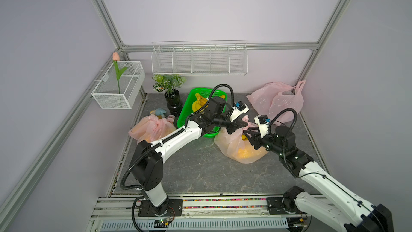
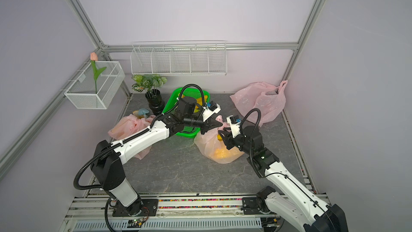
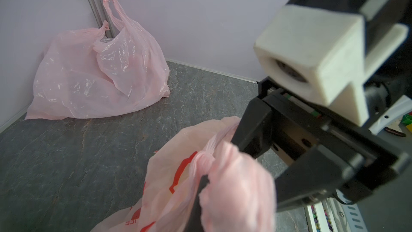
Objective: Place the banana into a plastic bag & tie a knot
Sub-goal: Cross the plastic bag at the center of the board.
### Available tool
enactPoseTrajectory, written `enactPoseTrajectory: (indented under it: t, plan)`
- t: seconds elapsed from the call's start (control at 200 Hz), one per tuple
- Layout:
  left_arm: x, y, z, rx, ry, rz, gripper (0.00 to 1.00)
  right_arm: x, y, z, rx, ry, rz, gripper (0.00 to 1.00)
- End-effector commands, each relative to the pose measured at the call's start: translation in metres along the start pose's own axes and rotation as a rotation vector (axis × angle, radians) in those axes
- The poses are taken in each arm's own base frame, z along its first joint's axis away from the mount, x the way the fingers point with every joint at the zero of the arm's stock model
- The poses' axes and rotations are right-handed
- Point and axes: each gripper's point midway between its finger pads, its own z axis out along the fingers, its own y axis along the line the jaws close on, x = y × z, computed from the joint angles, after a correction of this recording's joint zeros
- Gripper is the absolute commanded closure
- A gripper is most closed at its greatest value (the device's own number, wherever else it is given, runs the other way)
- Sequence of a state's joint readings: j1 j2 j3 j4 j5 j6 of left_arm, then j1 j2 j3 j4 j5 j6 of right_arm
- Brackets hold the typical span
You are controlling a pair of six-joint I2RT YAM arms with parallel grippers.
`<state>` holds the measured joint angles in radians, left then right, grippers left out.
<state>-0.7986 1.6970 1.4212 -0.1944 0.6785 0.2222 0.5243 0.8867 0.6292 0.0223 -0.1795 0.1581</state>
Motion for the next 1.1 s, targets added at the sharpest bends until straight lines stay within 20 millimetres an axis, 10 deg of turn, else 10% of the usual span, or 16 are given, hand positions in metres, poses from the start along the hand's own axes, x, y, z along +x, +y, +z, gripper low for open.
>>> enactPoseTrajectory:
  t: [0.0,0.26,1.099]
  plan:
    - [-0.002,-0.005,-0.009,-0.02,-0.007,0.059,1.0,-0.009,0.008,-0.018,-0.008,0.003,-0.036,0.51]
    - [0.008,-0.021,-0.023,0.004,-0.019,0.165,1.0,-0.025,-0.003,-0.045,0.104,-0.001,-0.07,0.46]
    - [0.018,-0.042,-0.039,0.076,-0.035,0.32,1.0,0.016,0.036,0.006,-0.172,0.055,-0.179,0.36]
